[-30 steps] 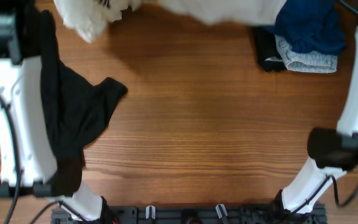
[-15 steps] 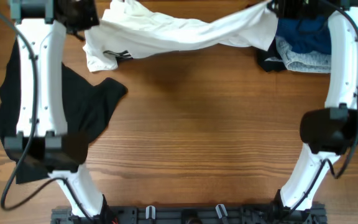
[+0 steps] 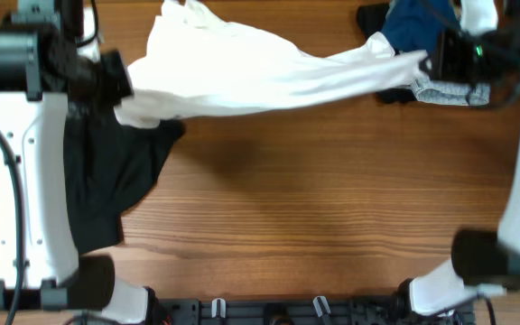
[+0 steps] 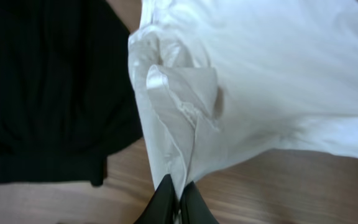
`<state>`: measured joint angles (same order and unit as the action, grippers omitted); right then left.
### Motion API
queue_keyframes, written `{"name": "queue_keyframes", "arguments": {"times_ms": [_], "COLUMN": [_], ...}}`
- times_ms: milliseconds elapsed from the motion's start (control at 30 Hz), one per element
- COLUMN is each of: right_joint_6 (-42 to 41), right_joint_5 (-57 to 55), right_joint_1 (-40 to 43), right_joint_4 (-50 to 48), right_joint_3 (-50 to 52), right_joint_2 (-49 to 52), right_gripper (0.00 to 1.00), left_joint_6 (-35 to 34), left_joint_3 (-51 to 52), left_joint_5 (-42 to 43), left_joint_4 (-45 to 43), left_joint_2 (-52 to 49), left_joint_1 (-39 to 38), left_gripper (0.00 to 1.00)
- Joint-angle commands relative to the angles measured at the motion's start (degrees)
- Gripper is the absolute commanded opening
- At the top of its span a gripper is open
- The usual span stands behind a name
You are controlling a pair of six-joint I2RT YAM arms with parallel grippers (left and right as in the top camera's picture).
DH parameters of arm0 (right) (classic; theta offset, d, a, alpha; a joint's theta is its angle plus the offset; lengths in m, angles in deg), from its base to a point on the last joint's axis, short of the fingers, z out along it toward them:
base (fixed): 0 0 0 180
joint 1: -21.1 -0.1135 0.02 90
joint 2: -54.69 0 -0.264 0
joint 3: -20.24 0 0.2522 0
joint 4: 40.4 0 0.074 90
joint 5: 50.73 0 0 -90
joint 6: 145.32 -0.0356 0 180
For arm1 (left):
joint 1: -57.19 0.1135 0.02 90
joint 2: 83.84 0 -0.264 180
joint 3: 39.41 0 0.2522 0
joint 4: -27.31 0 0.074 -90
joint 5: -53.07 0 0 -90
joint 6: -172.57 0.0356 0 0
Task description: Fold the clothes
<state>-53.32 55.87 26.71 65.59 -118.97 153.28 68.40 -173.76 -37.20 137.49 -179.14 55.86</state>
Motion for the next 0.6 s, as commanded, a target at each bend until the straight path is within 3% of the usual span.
{"name": "queue_keyframes", "arguments": {"times_ms": [0, 267, 433, 567], "right_joint_6": [-1.11, -5.25, -8.55, -12.94], "right_joint_5": [-4.87, -6.34, -6.45, -10.25], "right_joint_1": [0.02, 0.07, 0.09, 0.09], "right_joint_4": [-0.24, -9.38, -12.33, -13.18], "right_joint_3": [11.41, 47.89, 58.14, 58.84], "right_joint_2": [-9.66, -23.45, -24.70, -24.72], "right_gripper": [0.05, 0.04, 0.04, 0.04], "left_joint_6": [-3.41, -11.91, -13.38, -14.64], "left_joint_3": [12.48, 42.91, 52.54, 54.64], "left_joint_5": [0.04, 0.52, 2.82, 2.91], "left_joint_4": [-0.68, -7.93, -8.57, -9.11], "left_joint_2": [8.55, 28.98, 36.33, 39.93], "left_joint_1": [0.37, -0.04, -0.07, -0.04], "left_gripper": [0.04, 0.04, 0.07, 0.09]}}
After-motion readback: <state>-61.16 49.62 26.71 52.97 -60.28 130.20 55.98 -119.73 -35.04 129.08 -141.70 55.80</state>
